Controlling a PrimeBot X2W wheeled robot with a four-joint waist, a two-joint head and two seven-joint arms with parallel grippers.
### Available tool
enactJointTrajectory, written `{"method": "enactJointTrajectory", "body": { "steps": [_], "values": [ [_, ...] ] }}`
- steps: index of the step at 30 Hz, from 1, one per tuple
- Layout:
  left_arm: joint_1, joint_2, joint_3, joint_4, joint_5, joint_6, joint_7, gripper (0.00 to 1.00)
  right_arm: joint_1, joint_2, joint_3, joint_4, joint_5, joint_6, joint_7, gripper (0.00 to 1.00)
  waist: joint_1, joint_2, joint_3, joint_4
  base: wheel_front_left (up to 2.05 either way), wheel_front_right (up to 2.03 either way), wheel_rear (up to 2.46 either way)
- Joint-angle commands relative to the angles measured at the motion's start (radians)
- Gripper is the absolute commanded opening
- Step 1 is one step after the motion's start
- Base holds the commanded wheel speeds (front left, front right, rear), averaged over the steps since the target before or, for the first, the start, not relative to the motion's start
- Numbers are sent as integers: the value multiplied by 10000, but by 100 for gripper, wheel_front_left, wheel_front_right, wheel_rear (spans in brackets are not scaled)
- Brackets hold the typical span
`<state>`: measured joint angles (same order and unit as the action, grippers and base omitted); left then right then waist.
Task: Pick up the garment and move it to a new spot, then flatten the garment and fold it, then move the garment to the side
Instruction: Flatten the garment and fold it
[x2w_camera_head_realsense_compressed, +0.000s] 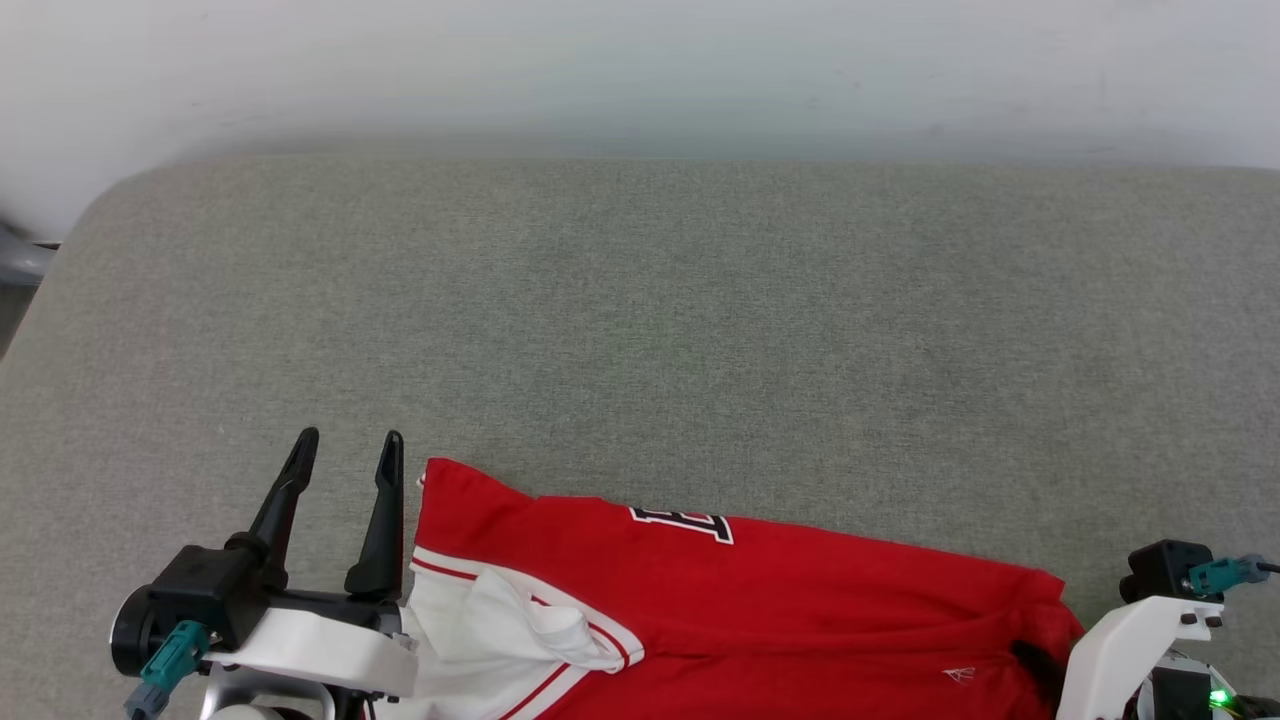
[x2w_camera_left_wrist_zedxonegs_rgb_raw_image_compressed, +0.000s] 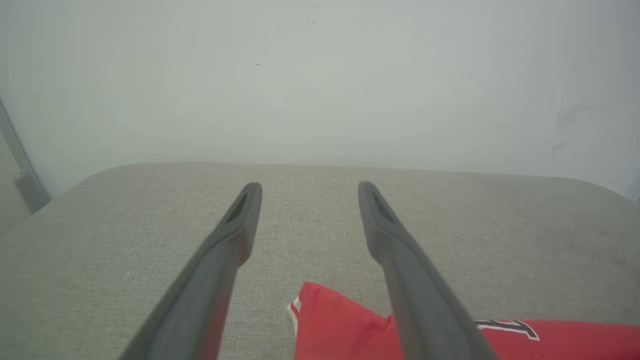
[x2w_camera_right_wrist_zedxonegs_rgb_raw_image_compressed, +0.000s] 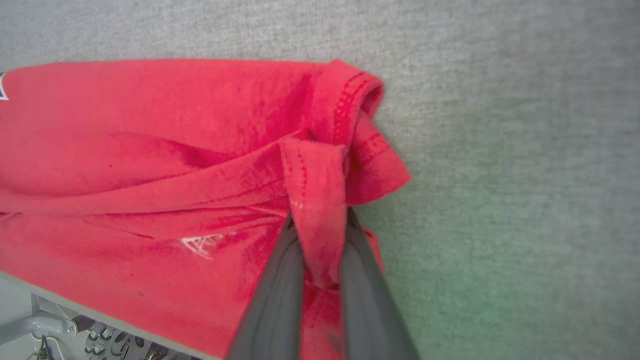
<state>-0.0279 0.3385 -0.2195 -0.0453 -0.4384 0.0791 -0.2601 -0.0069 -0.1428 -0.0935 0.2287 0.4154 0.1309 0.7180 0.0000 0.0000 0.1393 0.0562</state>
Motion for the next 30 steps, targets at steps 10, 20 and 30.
{"method": "enactJointTrajectory", "body": {
  "steps": [10,20,30],
  "values": [
    [194,22,-1,14,213,101,-68,100,-369,-685,242,-762,489,-10,-498,0,0,0,-320,-338,0,0,0],
    [368,28,-97,-97,302,249,-68,100,315,-875,-2051,-1674,100,-10,51,0,0,0,-559,-441,0,0,0],
    [374,-69,-254,77,305,335,1,100,6,525,-4525,-2087,1612,-7,1861,0,0,0,-742,-445,0,0,0]
  ]
}}
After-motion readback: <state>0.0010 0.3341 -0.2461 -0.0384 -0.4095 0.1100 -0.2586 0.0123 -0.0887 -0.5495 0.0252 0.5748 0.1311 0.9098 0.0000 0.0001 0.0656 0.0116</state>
